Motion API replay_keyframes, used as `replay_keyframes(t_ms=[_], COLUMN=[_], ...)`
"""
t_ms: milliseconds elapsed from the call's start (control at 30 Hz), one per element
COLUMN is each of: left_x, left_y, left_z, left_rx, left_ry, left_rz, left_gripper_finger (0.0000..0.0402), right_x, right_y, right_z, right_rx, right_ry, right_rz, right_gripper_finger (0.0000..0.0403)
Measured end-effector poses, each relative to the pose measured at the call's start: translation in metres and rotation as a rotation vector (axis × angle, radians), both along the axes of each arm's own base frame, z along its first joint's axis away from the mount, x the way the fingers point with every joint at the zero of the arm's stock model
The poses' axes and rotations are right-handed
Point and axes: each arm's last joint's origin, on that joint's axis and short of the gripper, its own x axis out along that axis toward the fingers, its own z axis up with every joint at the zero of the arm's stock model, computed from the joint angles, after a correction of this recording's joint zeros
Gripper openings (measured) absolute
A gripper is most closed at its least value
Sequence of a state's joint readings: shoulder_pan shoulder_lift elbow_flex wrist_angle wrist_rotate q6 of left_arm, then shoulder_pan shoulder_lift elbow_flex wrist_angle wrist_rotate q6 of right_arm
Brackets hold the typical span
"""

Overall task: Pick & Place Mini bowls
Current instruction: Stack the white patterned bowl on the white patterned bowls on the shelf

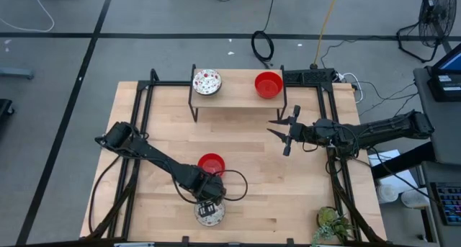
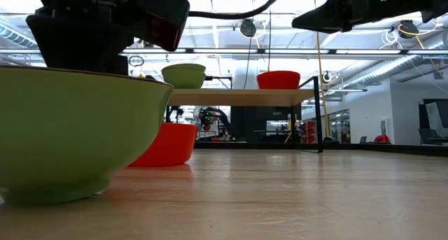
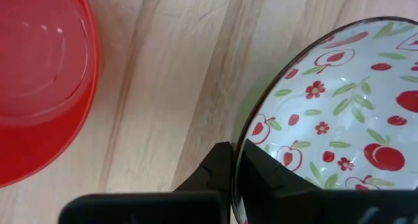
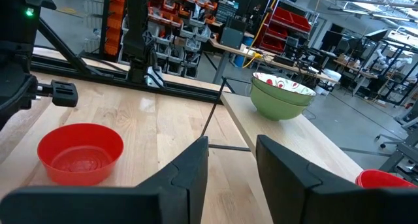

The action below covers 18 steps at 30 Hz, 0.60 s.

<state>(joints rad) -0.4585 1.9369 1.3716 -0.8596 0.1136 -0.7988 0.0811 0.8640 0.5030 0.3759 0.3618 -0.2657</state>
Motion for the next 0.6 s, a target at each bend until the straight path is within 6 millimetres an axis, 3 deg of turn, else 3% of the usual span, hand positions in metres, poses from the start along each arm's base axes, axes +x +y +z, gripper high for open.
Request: replay_keyframes(t_ms=[233,400,600], left_x=[-0.0006,0.0,-0.0003], left_y=[0.0004,-0.0002,0.0], left_z=[-0.0019,-0.0003,-0.0011], left_rx=[0.007,-0.002,0.002], left_ry=[0.009,0.001,0.003], left_rz=[0.0,-0.003,-0.005], left_gripper_finger=[0.0033,0.0012,0.0026], right_x=[0.0,0.0,0.0], right_y=[0.0,0.0,0.0], right_z=[0.0,0.0,0.0], right_rx=[0.0,0.0,0.0], right_ry=[0.0,0.0,0.0], right_rz=[0.0,0.0,0.0], right_gripper_finger=[0.0116,0.0116,0.0116])
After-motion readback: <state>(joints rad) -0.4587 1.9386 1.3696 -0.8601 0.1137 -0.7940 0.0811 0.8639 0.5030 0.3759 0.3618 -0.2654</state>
